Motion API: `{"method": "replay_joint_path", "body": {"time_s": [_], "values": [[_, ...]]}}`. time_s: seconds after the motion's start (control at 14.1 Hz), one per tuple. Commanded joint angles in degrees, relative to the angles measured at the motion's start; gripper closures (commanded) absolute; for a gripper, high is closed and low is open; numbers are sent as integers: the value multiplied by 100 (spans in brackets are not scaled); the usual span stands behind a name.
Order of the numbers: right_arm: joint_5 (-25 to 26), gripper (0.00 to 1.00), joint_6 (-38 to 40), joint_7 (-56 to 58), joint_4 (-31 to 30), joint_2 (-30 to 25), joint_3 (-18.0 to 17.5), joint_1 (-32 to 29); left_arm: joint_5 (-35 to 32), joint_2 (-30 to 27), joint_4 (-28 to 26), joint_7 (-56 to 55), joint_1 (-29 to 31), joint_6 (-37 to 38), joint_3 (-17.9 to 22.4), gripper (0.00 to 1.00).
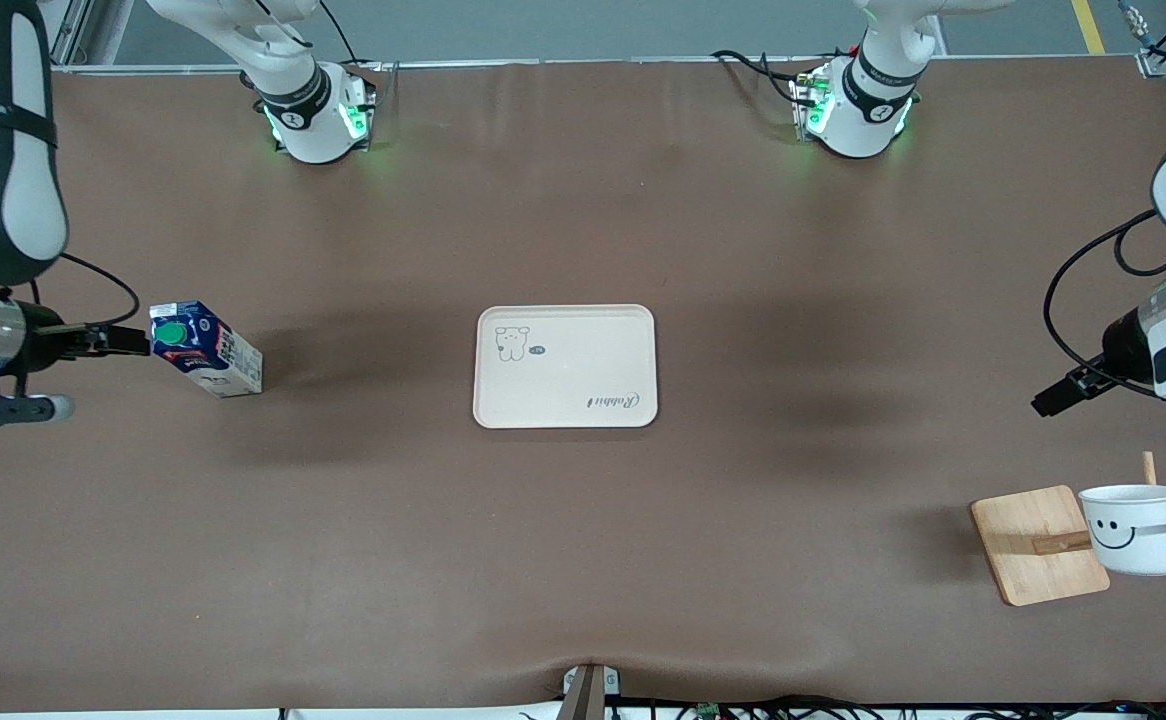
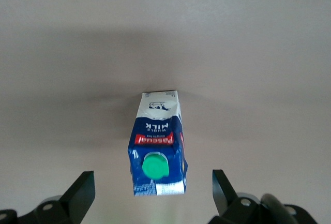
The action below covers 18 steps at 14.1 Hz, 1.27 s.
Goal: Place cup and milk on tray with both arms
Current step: 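Grasp the milk carton with the right gripper while the left gripper grasps the mug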
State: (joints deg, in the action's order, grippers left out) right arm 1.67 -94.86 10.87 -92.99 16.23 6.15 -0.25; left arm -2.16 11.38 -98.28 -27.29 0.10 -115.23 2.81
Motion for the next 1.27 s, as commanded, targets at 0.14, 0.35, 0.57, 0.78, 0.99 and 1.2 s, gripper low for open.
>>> {"method": "replay_joint_path", "body": {"time_s": [0.14,0.35,0.57,0.78,0.99,1.2], "values": [[0,0,-558,1022,-763,-85,1,-27,-345,144,-147,-514,60,-718,0,0],[0,0,-744,1004,-1106,-120,1,-19,-777,408,-113,-575,60,-1106,-9,10],[9,0,-744,812,-1239,-138,18,-27,-856,584,-95,-532,87,-1737,-9,21],[53,0,-744,337,-1449,-208,18,-1,-909,785,37,-435,104,-2196,0,24],[53,0,-823,319,-1678,-252,18,-27,-953,1032,55,-426,87,-2591,0,32],[62,0,-884,222,-1862,-349,18,43,-1224,1068,64,-347,78,-2645,0,39]]}}
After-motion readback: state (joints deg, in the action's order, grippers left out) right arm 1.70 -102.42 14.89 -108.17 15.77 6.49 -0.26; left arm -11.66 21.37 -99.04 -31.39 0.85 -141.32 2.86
